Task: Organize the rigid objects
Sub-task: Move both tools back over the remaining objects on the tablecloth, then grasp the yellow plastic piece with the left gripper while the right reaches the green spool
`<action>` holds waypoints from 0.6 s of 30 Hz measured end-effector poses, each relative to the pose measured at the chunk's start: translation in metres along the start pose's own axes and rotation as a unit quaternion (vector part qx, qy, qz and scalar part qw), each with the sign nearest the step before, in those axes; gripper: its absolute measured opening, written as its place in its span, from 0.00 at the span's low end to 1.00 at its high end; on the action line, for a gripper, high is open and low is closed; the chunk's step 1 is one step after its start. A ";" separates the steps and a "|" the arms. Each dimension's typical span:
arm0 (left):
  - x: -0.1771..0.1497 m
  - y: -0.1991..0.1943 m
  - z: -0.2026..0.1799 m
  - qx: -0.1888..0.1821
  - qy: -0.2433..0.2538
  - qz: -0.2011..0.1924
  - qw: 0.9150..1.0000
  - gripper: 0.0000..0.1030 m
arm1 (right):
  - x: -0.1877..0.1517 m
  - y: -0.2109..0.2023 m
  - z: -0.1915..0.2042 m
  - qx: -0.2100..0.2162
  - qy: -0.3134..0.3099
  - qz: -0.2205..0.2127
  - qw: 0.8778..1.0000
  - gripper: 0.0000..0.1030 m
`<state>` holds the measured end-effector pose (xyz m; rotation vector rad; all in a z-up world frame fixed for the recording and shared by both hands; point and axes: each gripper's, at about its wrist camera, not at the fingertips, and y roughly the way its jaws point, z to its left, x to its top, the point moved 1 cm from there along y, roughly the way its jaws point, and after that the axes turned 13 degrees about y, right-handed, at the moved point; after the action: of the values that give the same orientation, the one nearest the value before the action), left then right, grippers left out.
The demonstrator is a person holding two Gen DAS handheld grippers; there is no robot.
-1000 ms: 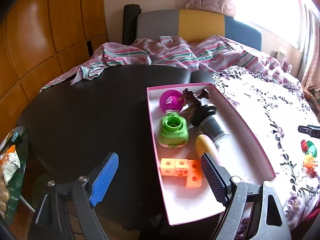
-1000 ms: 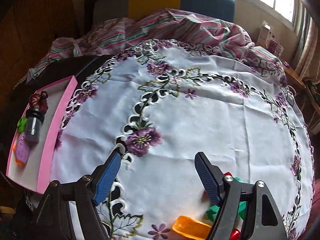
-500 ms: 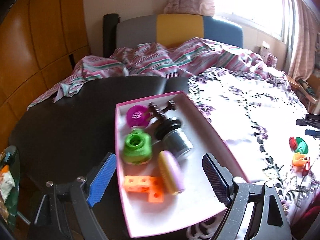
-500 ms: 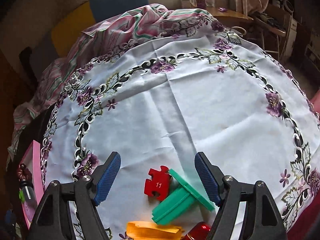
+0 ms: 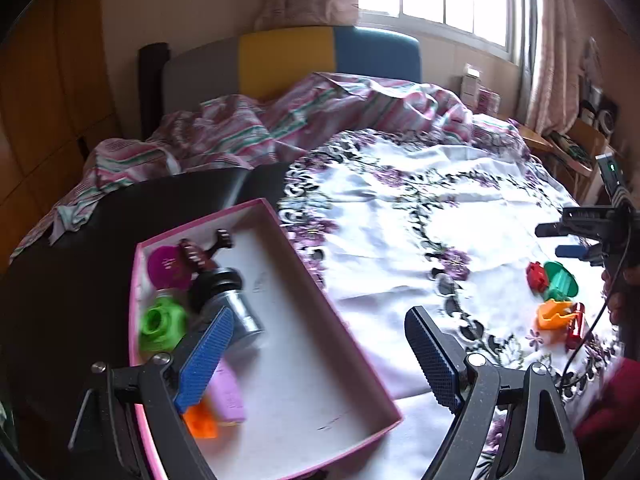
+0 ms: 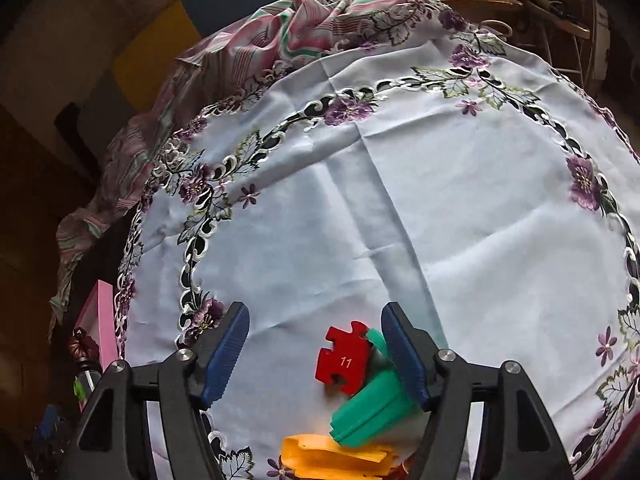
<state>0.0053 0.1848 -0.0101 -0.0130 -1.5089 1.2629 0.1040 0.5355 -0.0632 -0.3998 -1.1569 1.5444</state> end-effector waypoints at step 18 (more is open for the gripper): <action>0.030 0.067 -0.165 -0.263 0.116 0.028 0.957 0.79 | 0.018 -0.030 -0.036 0.001 0.085 -0.059 0.995 0.68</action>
<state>0.0719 0.3429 -0.0653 -0.5371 -1.6014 0.8350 0.1420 0.5647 -0.0496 -0.4456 -1.0285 1.3801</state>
